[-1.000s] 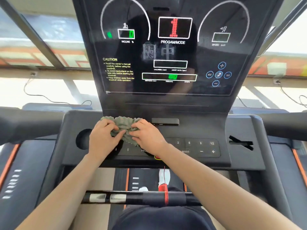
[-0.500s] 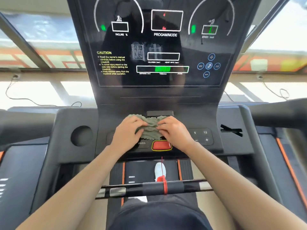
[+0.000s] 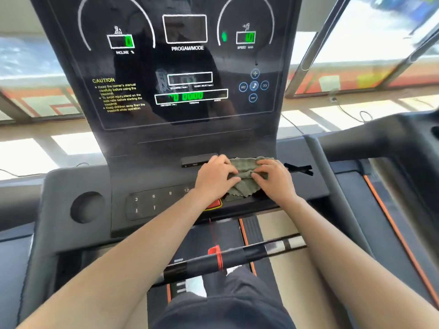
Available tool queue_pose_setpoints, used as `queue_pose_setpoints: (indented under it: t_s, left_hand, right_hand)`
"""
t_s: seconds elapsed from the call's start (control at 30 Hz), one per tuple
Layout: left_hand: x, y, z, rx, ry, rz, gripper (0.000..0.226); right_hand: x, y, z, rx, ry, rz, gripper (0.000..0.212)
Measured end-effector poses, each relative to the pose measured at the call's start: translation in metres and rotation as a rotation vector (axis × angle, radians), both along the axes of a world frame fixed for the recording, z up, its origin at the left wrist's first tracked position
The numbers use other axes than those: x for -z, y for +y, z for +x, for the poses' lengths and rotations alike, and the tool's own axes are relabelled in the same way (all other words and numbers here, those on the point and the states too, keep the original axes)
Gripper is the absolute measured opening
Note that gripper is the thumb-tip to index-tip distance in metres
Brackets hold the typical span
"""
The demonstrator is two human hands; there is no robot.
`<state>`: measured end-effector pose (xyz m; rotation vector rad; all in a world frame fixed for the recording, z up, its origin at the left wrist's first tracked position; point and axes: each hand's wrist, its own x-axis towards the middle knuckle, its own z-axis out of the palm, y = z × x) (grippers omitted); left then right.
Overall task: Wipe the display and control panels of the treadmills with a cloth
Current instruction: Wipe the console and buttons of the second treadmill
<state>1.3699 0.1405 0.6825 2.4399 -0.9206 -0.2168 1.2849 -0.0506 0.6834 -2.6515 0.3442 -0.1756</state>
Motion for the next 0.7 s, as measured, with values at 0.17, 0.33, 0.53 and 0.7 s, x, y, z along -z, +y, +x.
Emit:
queue_pose_setpoints:
  t_s: [0.17,0.33,0.53,0.7]
  left_hand:
    - [0.004,-0.042,-0.021,0.037,0.002,-0.009,0.016]
    - [0.022,-0.056,-0.065,0.06,-0.091,-0.141,0.008]
    - [0.038,-0.026,-0.099,0.119,-0.332,-0.203,0.014]
    - [0.05,0.014,-0.103,0.019,-0.412,-0.164,0.012]
  right_hand:
    - [-0.002,-0.031,-0.021,0.089,0.049,0.047,0.007]
    - [0.003,-0.035,-0.063,0.104,-0.043,0.005,0.008]
    - [0.022,-0.014,-0.091,-0.026,-0.151,-0.063,0.017]
    - [0.029,0.017,-0.083,-0.162,-0.204,-0.051,0.016]
